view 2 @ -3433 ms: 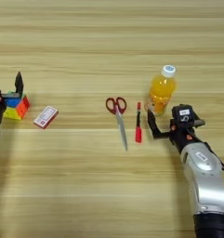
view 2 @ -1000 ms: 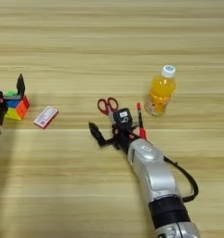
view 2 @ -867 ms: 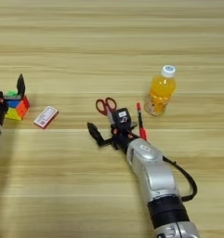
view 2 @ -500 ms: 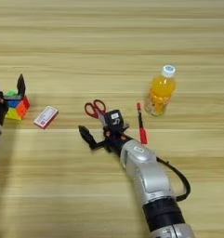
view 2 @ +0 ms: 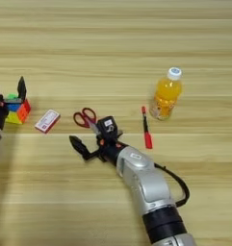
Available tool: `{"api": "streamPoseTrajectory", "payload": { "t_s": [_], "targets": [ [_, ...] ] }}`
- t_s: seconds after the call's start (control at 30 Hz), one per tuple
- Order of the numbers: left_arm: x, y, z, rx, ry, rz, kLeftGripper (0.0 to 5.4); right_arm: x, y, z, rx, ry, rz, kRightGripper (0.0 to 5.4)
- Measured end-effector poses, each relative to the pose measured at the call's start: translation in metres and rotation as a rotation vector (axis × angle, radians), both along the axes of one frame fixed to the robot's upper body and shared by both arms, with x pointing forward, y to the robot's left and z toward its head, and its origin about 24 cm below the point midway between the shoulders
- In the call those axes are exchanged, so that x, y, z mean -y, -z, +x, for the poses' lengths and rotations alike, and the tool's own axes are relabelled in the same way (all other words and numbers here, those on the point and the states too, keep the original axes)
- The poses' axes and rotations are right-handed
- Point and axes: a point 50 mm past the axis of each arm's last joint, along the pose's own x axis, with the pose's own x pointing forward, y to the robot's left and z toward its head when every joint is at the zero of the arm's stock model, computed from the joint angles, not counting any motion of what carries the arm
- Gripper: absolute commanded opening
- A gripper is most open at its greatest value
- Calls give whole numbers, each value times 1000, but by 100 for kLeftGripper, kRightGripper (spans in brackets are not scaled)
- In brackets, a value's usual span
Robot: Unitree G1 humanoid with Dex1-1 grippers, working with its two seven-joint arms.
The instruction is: Move the objects on the table
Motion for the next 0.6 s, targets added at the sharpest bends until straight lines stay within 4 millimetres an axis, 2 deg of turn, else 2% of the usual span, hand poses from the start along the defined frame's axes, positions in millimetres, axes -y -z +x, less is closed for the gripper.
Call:
{"api": "streamPoseTrajectory", "payload": {
  "t_s": [0.07, 0.27, 0.47, 0.6],
  "targets": [
    [0, 0, 0, -1, 0, 0, 540, 3, -1, 0, 7, 7, -5, 536],
    [0, 1, 0, -1, -1, 0, 540, 30, -9, 1, 63, 76, -75, 536],
    [0, 0, 0, -1, -2, 0, 540, 41, -19, -4, 105, 94, -94, 536],
    [0, 0, 0, -1, -3, 0, 540, 45, -15, -11, 75, 94, -102, 536]
  ]
}}
